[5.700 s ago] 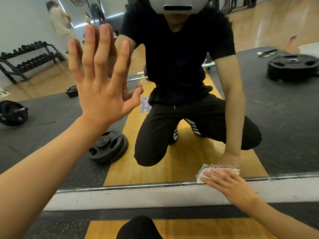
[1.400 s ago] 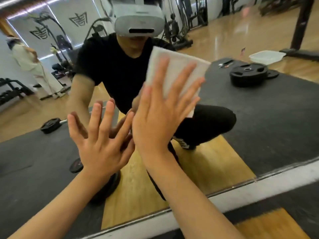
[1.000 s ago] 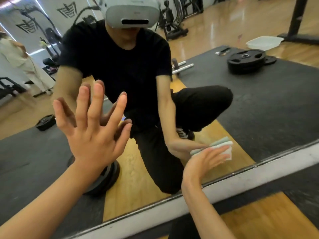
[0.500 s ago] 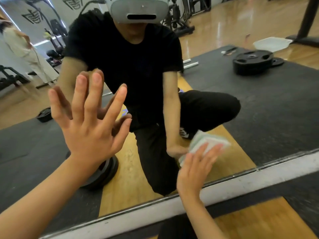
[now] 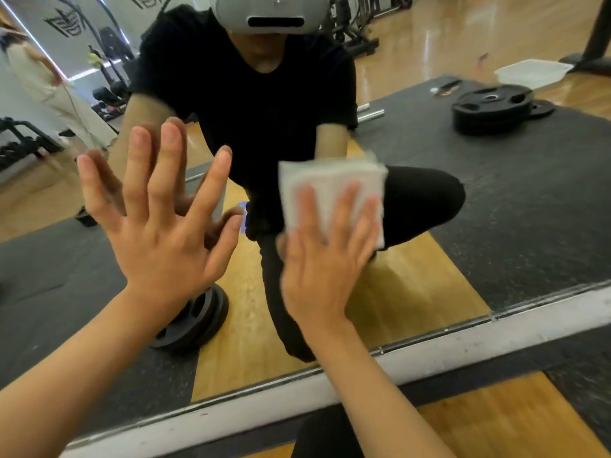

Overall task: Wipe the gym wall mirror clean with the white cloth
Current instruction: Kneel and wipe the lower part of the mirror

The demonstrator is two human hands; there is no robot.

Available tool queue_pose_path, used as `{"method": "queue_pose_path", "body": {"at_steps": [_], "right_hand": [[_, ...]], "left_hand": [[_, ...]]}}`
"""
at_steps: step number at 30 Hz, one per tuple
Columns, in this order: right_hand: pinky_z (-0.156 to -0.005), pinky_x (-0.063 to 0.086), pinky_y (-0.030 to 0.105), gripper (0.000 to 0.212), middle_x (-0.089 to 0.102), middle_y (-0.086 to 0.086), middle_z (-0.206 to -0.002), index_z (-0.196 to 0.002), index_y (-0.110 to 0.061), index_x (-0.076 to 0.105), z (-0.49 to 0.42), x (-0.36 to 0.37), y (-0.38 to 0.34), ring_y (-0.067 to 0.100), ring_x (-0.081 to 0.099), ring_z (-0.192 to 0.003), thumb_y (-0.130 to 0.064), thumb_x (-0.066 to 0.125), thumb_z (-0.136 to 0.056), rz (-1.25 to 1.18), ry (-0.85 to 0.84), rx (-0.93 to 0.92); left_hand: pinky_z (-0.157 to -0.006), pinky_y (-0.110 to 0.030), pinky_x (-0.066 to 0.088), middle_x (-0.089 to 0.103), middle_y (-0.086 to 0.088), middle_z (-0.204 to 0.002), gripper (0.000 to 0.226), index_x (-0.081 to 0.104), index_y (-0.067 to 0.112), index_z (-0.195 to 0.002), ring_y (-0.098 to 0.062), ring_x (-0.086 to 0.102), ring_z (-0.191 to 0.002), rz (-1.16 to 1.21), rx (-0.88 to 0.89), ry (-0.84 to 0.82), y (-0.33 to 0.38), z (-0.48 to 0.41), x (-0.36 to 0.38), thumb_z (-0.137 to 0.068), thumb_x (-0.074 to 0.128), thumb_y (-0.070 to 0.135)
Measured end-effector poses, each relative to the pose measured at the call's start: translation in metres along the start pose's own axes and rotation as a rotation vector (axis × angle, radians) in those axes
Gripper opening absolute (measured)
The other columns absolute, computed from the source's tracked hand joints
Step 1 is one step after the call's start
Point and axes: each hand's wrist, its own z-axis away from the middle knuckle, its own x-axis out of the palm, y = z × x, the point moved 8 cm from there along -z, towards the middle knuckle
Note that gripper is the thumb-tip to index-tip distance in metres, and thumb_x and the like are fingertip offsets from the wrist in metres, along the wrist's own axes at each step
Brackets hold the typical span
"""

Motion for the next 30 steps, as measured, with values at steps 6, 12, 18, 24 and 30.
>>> {"method": "queue_pose_path", "body": {"at_steps": [6, 12, 18, 24, 30], "right_hand": [[-0.131, 0.002, 0.029, 0.058, -0.014, 0.013, -0.175, -0.161, -0.03, -0.014, 0.135, -0.023, 0.138, 0.017, -0.011, -0.159, -0.052, 0.008, -0.113, -0.239, -0.024, 1.023], [-0.127, 0.01, 0.024, 0.069, -0.014, 0.008, -0.175, -0.165, -0.017, -0.013, 0.11, -0.02, 0.101, -0.002, -0.001, -0.15, -0.019, 0.035, -0.115, -0.405, 0.069, 1.176], [-0.13, 0.007, 0.048, 0.068, -0.009, 0.019, -0.175, -0.167, -0.004, 0.009, 0.133, 0.023, 0.073, 0.039, -0.009, -0.161, -0.014, 0.044, -0.11, -0.214, -0.023, 0.707], [-0.133, 0.001, 0.042, 0.062, -0.021, 0.008, -0.174, -0.166, -0.016, -0.014, 0.194, 0.007, 0.18, 0.013, -0.021, -0.159, -0.026, 0.021, -0.115, -0.267, -0.104, 1.071], [-0.131, -0.004, 0.052, 0.058, -0.016, 0.003, -0.175, -0.167, -0.028, -0.01, 0.105, -0.032, 0.19, 0.025, -0.013, -0.162, -0.036, 0.014, -0.115, -0.275, 0.217, 1.216]], "left_hand": [[-0.091, -0.086, 0.042, 0.014, -0.016, -0.166, 0.072, 0.025, 0.033, -0.168, -0.039, 0.019, -0.157, 0.042, -0.029, -0.056, -0.006, 0.006, 0.005, -0.104, 0.054, 0.047], [-0.09, -0.083, 0.045, 0.02, -0.016, -0.165, 0.071, 0.026, 0.032, -0.168, -0.051, 0.038, -0.145, 0.006, -0.013, -0.046, -0.005, 0.004, 0.007, -0.104, 0.054, 0.048], [-0.093, -0.085, 0.041, 0.022, -0.018, -0.164, 0.072, 0.025, 0.031, -0.168, -0.051, 0.032, -0.147, 0.034, -0.012, -0.071, -0.003, 0.005, 0.007, -0.105, 0.054, 0.047], [-0.094, -0.084, 0.042, 0.012, -0.013, -0.167, 0.073, 0.021, 0.036, -0.169, -0.057, 0.038, -0.146, 0.067, -0.047, -0.08, -0.007, 0.006, 0.012, -0.105, 0.055, 0.048], [-0.113, -0.083, 0.024, 0.014, -0.012, -0.174, 0.069, 0.032, 0.027, -0.166, -0.023, 0.003, -0.164, -0.01, -0.017, -0.033, 0.0, 0.002, 0.006, -0.104, 0.049, 0.052]]}}
